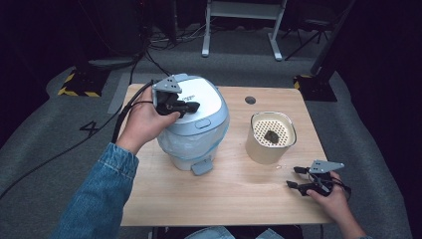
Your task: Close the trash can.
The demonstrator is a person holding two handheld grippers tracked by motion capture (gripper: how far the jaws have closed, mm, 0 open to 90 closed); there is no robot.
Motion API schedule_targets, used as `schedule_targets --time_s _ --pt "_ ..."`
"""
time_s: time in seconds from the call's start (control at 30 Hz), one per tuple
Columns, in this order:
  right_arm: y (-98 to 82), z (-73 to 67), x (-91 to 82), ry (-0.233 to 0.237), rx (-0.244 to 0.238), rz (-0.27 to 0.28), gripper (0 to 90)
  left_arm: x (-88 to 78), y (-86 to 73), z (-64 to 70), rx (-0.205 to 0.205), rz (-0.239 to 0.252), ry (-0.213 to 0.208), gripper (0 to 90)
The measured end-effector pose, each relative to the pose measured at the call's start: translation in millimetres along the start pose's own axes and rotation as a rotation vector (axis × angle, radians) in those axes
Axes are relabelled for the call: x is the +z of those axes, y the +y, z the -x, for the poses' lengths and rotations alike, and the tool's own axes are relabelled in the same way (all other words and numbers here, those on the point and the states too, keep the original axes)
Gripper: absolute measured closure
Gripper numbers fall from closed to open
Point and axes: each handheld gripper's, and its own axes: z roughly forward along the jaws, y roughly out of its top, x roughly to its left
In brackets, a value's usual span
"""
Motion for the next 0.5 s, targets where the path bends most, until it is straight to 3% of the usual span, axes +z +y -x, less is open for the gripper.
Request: schedule_targets --time_s 0.17,0.2,0.23,0.27,0.37,0.43,0.5 --pt "0.1 0.1 0.0 0.000 0.001 0.000 30.4 1.0 -2.5 -0.4 0.010 0.037 0.017 90.0" --pt "0.1 0.2 0.0 0.001 0.003 0.000 30.4 1.3 -3.0 0.0 -0.003 0.051 0.018 87.4" --pt "0.1 0.3 0.0 0.001 0.002 0.000 30.4 2.2 -2.8 0.9 -0.025 0.061 0.040 67.3" --pt "0.1 0.3 0.0 0.001 0.003 0.000 30.4 2.2 -3.7 1.7 -0.035 0.067 0.046 52.7" --pt "0.1 0.3 0.0 0.001 0.003 0.000 30.4 -3.2 -5.7 5.3 -0.030 0.095 0.009 46.6" --pt "0.1 0.3 0.0 0.001 0.003 0.000 30.4 -11.5 -5.0 12.6 0.000 0.110 0.012 42.0" --pt "0.1 0.3 0.0 0.002 0.003 0.000 30.4 -19.5 -4.7 18.9 0.001 0.132 0.004 39.9"
